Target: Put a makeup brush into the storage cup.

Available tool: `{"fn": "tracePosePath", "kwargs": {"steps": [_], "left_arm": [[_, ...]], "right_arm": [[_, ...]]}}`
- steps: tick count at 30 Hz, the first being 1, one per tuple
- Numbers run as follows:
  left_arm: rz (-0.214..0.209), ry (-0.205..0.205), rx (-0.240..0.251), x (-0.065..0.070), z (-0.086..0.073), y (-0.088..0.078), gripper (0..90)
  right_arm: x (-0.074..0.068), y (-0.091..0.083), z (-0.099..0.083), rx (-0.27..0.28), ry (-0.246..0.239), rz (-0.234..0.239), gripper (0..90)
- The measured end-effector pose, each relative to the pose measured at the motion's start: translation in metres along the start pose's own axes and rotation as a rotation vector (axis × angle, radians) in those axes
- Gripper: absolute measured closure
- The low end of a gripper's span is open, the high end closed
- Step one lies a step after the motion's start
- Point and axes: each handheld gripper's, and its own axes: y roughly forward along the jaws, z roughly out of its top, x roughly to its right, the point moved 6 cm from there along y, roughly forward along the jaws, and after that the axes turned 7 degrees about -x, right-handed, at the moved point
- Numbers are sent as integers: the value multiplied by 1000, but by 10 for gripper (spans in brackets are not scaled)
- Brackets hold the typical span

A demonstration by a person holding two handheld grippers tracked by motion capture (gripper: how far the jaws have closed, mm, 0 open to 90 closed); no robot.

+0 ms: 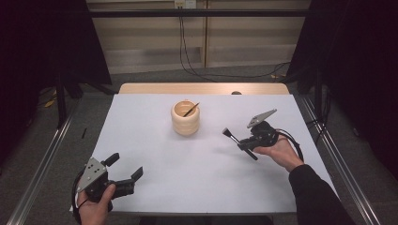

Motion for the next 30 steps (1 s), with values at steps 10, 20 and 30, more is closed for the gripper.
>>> {"fn": "tracePosePath", "kwargs": {"steps": [10, 20, 30], "left_arm": [[0, -3, 3, 0, 0, 0, 32], [-6, -11, 8, 0, 0, 0, 31], [3, -33, 18, -2, 1, -1, 31]], "right_arm": [[-3, -2, -3, 120, 17, -11, 792], [-5, -15, -2, 277, 26, -11, 792], [-2, -22, -2, 371, 67, -22, 792]]}}
